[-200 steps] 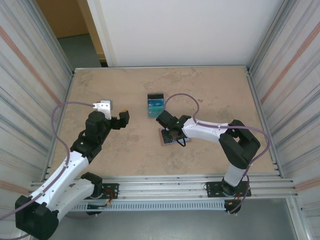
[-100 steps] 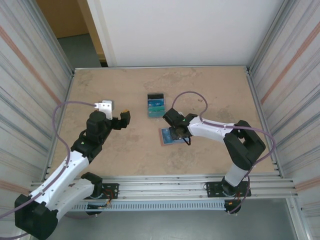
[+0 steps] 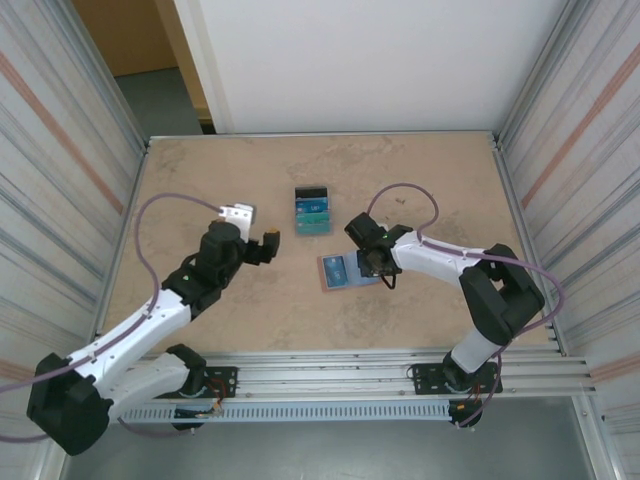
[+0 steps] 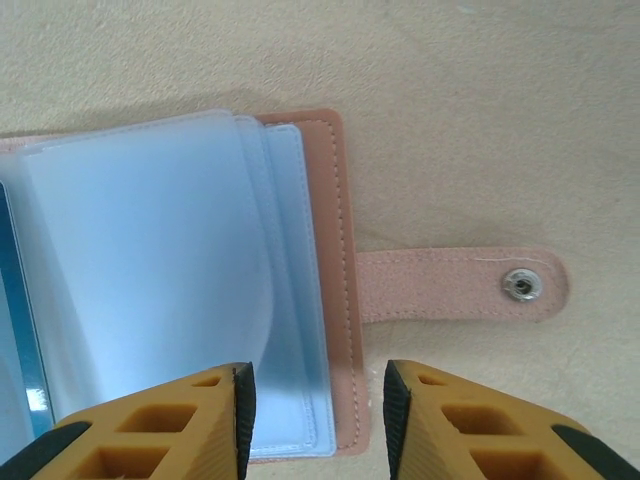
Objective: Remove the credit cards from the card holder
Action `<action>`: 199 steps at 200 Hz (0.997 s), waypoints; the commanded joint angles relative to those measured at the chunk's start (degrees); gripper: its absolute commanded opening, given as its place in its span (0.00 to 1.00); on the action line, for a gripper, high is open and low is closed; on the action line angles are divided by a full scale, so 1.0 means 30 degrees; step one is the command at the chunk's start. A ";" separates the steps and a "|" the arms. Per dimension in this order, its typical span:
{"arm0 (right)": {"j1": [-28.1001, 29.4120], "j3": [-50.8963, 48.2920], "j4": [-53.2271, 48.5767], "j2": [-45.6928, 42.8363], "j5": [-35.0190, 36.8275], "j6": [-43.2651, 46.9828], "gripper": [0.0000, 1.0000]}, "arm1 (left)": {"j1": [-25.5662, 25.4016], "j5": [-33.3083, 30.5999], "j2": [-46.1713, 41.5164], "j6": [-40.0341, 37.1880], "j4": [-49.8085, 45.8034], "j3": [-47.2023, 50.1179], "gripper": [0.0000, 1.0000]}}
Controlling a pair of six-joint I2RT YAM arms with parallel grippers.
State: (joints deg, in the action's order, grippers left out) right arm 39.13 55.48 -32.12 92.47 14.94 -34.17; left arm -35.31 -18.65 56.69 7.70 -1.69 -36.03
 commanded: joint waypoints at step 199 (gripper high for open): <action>-0.0979 0.0307 0.4000 0.0995 -0.9325 0.0007 0.30 | -0.4101 -0.0718 1.0789 0.5949 0.0438 -0.2900 0.99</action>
State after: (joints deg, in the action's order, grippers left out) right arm 35.14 53.67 -19.68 93.60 -13.37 -35.16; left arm -46.54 -20.60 86.52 25.50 0.84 -42.06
